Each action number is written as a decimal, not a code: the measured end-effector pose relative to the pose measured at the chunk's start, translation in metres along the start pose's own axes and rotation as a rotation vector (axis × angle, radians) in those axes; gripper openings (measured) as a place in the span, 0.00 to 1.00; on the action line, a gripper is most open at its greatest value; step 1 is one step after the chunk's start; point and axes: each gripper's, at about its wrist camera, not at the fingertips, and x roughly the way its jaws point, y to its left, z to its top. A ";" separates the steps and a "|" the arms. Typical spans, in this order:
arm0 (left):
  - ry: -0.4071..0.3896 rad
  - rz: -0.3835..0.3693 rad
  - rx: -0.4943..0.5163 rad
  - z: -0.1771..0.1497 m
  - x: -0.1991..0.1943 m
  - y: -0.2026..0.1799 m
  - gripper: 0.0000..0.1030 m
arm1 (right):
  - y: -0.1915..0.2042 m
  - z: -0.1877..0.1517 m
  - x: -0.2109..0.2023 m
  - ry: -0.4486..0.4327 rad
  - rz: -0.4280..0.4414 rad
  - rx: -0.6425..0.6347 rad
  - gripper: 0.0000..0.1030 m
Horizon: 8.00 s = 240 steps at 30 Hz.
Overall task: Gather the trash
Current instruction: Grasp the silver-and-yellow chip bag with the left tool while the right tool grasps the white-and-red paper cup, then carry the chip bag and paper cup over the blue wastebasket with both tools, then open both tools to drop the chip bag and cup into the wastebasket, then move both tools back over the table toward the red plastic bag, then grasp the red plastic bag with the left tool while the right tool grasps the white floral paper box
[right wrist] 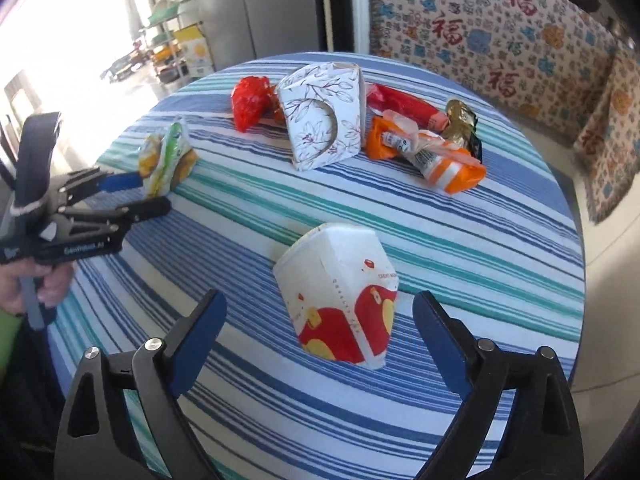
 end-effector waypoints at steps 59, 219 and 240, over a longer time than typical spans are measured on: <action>-0.063 -0.222 0.054 0.009 -0.032 -0.059 0.25 | -0.042 -0.039 -0.060 -0.083 0.005 0.309 0.16; 0.021 -0.028 0.040 0.032 0.021 0.013 0.78 | -0.028 -0.004 0.012 -0.146 -0.236 0.298 0.84; 0.021 -0.027 0.033 0.034 0.021 0.018 0.78 | -0.022 0.005 -0.014 -0.210 -0.082 0.430 0.04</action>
